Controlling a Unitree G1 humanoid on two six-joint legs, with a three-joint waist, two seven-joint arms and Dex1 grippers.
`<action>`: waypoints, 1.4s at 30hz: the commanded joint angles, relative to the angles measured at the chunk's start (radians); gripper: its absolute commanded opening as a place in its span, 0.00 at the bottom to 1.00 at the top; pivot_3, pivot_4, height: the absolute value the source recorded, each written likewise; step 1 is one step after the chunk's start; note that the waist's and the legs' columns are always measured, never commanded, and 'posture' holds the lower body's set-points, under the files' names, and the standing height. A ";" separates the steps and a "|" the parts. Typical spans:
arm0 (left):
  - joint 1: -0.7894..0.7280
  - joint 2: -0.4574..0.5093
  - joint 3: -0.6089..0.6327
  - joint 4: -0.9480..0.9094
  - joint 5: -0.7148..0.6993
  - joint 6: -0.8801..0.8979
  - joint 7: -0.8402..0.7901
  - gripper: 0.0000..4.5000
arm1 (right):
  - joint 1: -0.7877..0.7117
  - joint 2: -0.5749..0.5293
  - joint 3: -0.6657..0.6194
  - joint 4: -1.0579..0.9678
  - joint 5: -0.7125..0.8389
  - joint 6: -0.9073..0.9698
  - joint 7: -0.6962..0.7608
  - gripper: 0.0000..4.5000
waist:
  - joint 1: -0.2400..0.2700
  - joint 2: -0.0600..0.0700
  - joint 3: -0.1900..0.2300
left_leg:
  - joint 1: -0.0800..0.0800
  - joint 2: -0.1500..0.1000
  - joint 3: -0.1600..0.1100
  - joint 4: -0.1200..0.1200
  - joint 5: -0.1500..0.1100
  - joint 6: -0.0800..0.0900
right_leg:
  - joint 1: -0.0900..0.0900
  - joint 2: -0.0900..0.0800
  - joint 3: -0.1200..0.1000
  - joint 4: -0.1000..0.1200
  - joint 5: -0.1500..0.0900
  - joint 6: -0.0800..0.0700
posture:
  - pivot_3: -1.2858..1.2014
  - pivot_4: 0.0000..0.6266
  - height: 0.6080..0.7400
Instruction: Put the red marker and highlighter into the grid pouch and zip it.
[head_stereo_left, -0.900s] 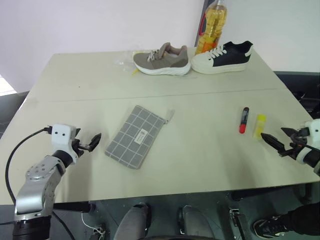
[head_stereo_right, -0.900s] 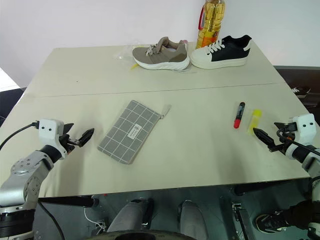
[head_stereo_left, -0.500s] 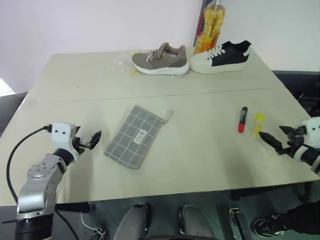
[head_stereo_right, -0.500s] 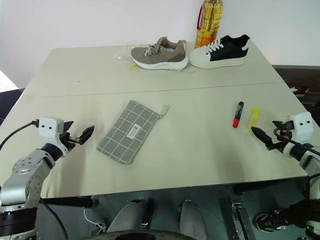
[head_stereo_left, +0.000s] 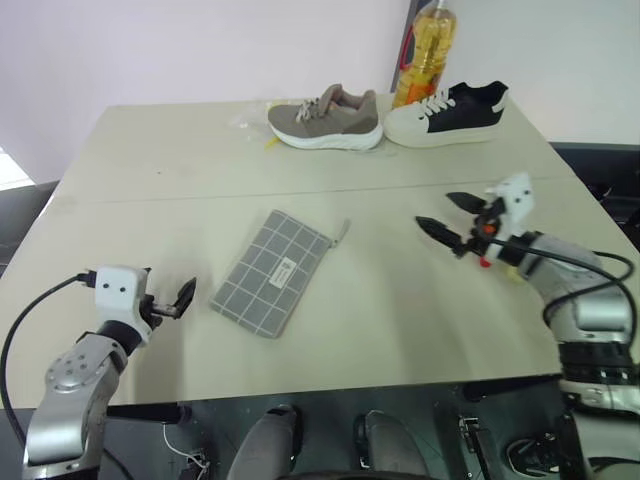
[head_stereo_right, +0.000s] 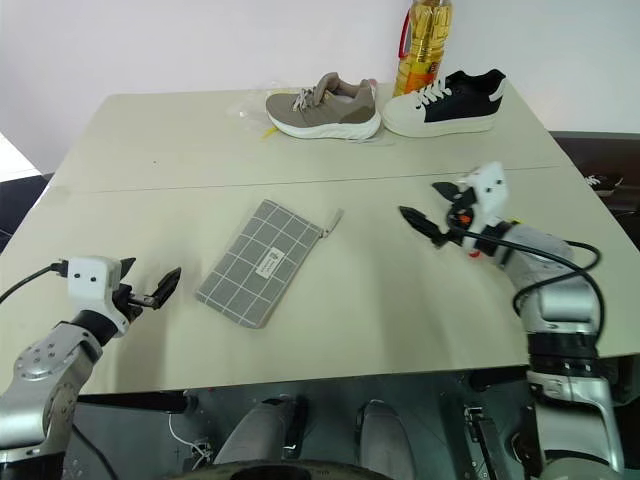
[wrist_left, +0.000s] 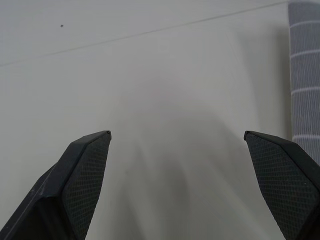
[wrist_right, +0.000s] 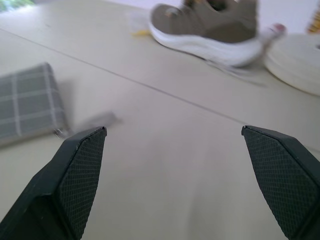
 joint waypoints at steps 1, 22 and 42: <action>0.054 0.010 0.033 -0.090 0.002 -0.039 -0.016 1.00 | -0.081 0.068 0.113 0.006 -0.054 0.009 -0.012 0.80 | -0.002 0.000 0.000 | 0.000 0.000 0.000 0.000 0.000 0.000 | -0.001 0.000 0.000 0.000 0.000 0.000 | 0.52 0.24 0.99; 0.181 0.168 -0.238 -0.145 0.296 -0.221 -0.174 1.00 | -0.372 0.455 0.366 0.588 -0.350 -0.144 -0.187 0.01 | -0.009 0.001 0.000 | 0.000 -0.001 0.000 -0.002 0.001 -0.002 | -0.010 0.001 0.001 0.005 0.002 -0.002 | 0.52 0.24 0.99; -0.061 0.189 -0.466 0.064 0.565 -0.502 -0.142 1.00 | -0.361 0.503 0.357 0.631 -0.408 -0.125 -0.199 0.01 | -0.026 0.002 -0.001 | 0.008 -0.001 0.000 -0.004 0.002 -0.003 | -0.008 0.002 0.002 0.015 0.004 0.002 | 0.52 0.24 0.99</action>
